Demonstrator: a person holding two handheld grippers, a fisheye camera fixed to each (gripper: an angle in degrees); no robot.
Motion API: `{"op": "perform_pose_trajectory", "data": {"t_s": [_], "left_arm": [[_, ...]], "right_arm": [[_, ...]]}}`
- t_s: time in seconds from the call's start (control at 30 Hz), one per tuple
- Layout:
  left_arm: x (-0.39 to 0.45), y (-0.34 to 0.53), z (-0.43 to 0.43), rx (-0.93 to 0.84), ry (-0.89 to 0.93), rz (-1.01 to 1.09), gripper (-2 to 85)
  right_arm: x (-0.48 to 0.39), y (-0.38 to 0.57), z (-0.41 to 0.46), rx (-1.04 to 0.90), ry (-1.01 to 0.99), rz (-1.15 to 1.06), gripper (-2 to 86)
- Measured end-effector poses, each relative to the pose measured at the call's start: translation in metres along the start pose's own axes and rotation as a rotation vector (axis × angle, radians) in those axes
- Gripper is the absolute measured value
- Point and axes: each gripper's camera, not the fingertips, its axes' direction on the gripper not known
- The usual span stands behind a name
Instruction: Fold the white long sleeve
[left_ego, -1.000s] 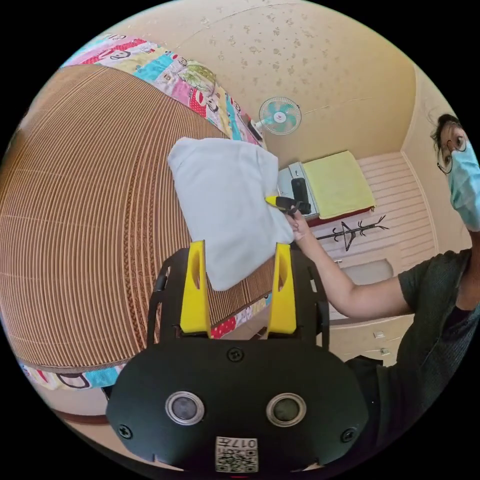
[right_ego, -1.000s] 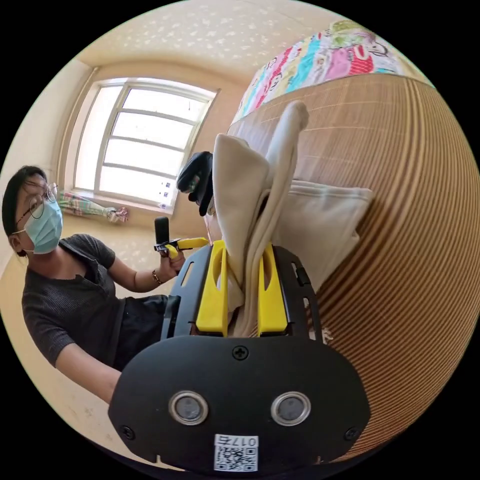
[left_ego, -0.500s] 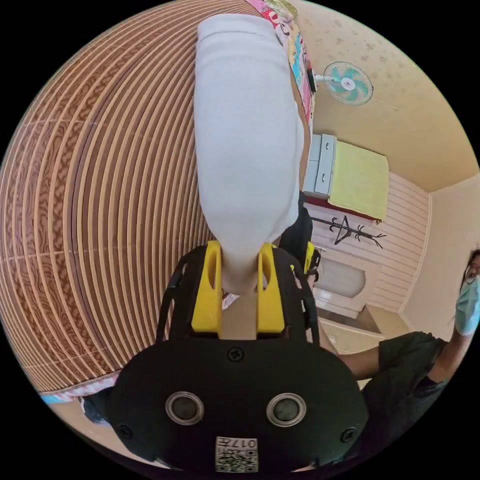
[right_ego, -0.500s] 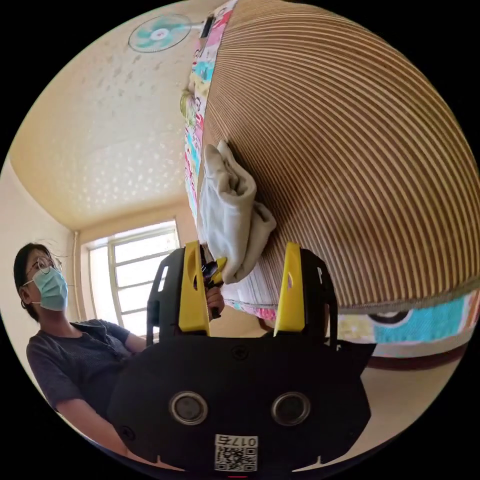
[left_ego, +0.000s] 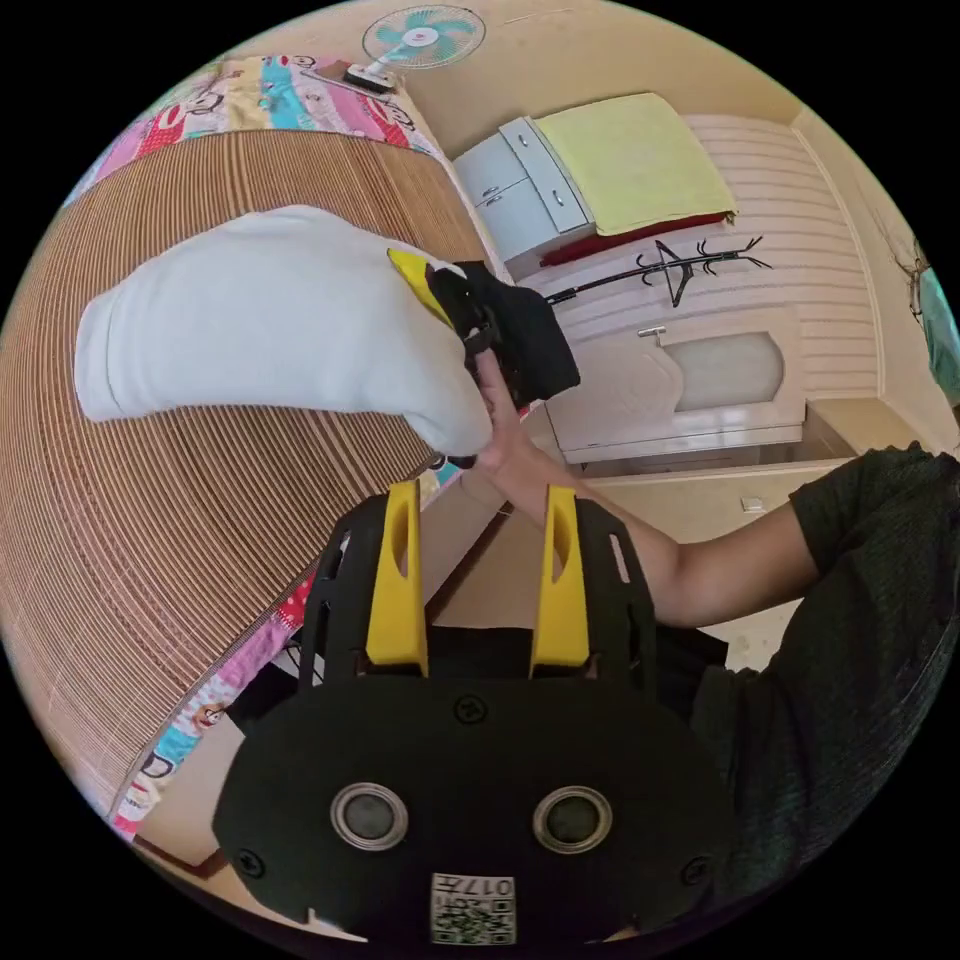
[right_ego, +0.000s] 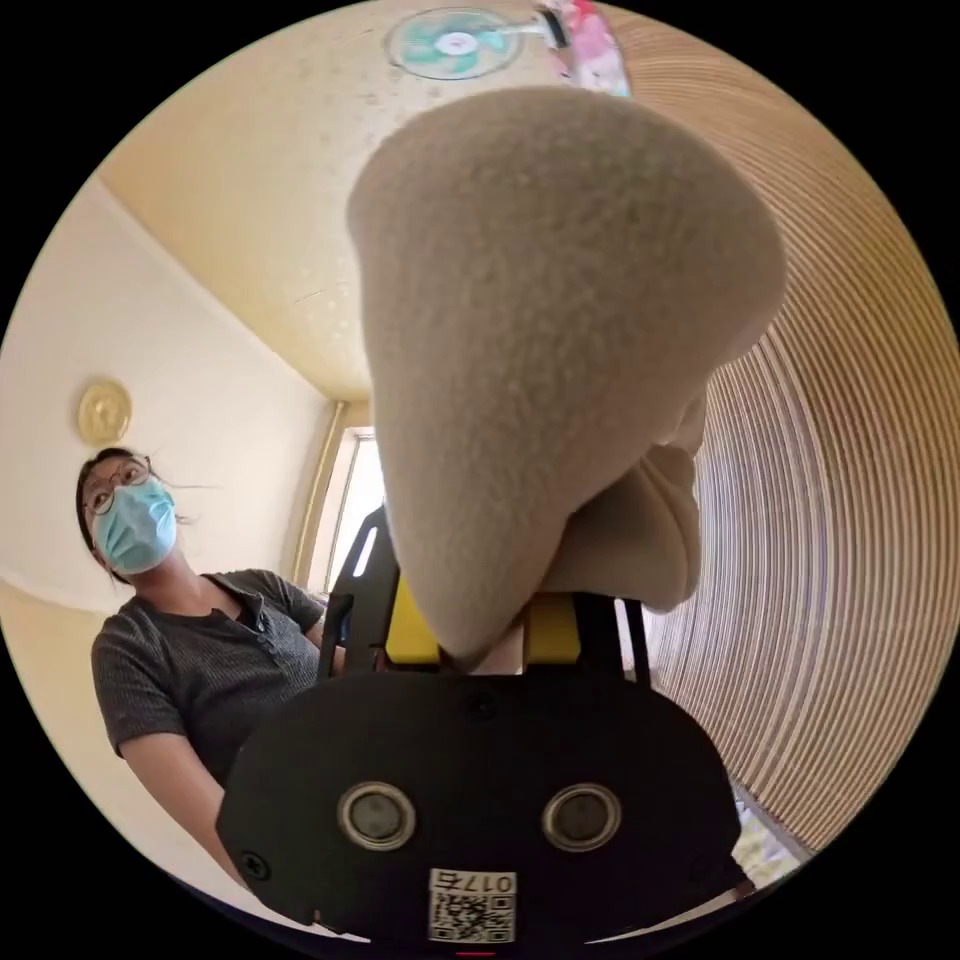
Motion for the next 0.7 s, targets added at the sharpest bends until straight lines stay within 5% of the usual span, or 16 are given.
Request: {"op": "perform_pose_trajectory", "data": {"t_s": [0.13,0.3,0.4,0.57,0.7], "left_arm": [[0.052,-0.016,0.009,-0.07,-0.034,0.063,16.0],[0.076,-0.025,0.029,-0.118,-0.054,0.005,15.6],[0.085,-0.032,0.041,-0.132,-0.056,-0.038,15.2],[0.105,-0.047,0.054,-0.182,-0.075,-0.076,14.8],[0.137,-0.054,0.037,-0.154,-0.135,-0.081,14.1]], "right_arm": [[-0.114,-0.036,-0.088,0.147,-0.031,-0.298,13.6],[-0.224,-0.036,-0.205,0.237,0.235,-0.474,13.6],[-0.229,-0.017,-0.274,0.35,0.402,-0.419,13.4],[-0.113,0.052,-0.387,0.504,0.599,0.249,10.3],[-0.13,0.134,-0.395,0.756,0.567,0.176,6.3]]}}
